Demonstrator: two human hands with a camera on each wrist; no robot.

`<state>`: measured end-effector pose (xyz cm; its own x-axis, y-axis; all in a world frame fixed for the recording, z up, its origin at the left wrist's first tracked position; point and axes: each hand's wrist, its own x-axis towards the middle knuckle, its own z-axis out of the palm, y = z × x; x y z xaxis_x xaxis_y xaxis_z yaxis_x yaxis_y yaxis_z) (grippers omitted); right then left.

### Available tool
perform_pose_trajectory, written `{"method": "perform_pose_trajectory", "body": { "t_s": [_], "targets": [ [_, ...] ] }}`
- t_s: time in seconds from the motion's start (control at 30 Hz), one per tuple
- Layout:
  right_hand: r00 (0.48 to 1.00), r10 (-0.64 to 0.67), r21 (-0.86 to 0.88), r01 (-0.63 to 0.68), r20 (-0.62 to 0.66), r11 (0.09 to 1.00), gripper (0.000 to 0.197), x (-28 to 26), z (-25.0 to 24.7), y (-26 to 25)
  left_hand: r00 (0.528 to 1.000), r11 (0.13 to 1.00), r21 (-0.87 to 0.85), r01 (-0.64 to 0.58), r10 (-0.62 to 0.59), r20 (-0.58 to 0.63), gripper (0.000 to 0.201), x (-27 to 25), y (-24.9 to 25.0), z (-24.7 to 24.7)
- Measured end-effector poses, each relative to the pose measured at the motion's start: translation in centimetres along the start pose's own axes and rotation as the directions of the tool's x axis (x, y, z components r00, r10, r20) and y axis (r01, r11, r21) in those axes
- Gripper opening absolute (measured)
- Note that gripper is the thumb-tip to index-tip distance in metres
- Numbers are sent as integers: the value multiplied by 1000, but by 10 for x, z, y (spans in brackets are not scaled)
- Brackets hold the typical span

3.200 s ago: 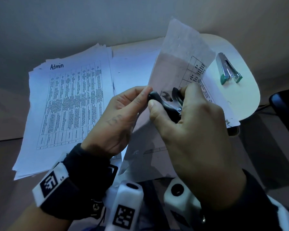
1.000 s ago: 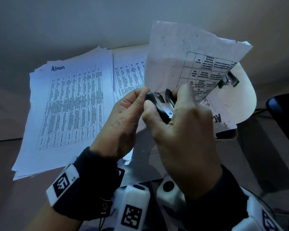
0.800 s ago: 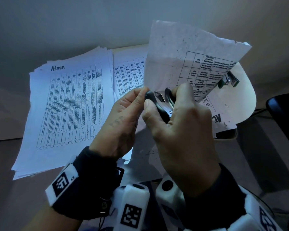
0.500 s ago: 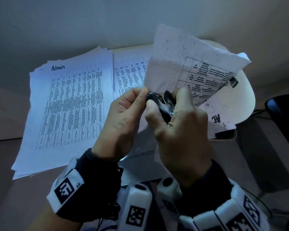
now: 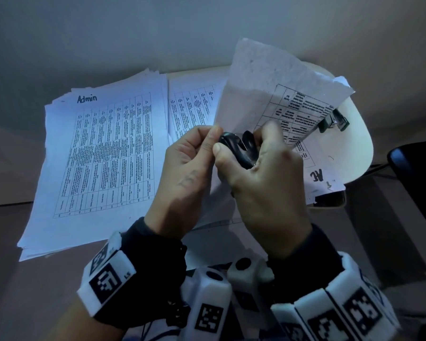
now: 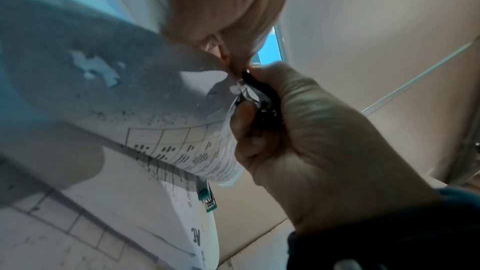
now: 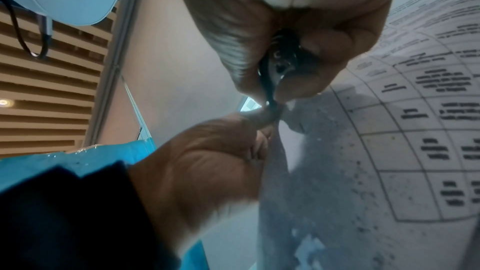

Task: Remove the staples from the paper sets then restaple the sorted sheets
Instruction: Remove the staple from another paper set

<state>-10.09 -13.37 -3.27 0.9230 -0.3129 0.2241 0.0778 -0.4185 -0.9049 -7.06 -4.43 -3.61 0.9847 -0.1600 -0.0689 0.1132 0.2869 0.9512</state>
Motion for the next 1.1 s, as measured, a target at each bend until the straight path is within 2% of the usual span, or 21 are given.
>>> {"method": "perform_pose_trajectory", "body": {
  "t_s": [0.4,0.63,0.73,0.9,1.0,1.1],
  "targets": [
    [998,-22,16,23,-60,1000,33,-3,7,8,997,992,123,-32,41,-70,22,3,-5,-1],
    [995,-20,44,24,-97,999,28,-1,8,8,990,970,226,-90,112,-84,23,3,-4,2],
    [999,8,94,-3,-54,996,30,-1,7,9,993,970,231,-82,98,-60,21,3,-5,1],
    [998,54,235,-45,-32,971,29,-7,2,13,992,970,235,-60,85,-96,24,7,1,-3],
    [997,74,238,-72,3,968,29,-12,0,18,994,981,190,-43,62,-92,25,10,6,-1],
    [993,107,221,-118,58,968,32,-13,0,21,990,969,246,-40,72,-120,22,13,6,-2]
  ]
}}
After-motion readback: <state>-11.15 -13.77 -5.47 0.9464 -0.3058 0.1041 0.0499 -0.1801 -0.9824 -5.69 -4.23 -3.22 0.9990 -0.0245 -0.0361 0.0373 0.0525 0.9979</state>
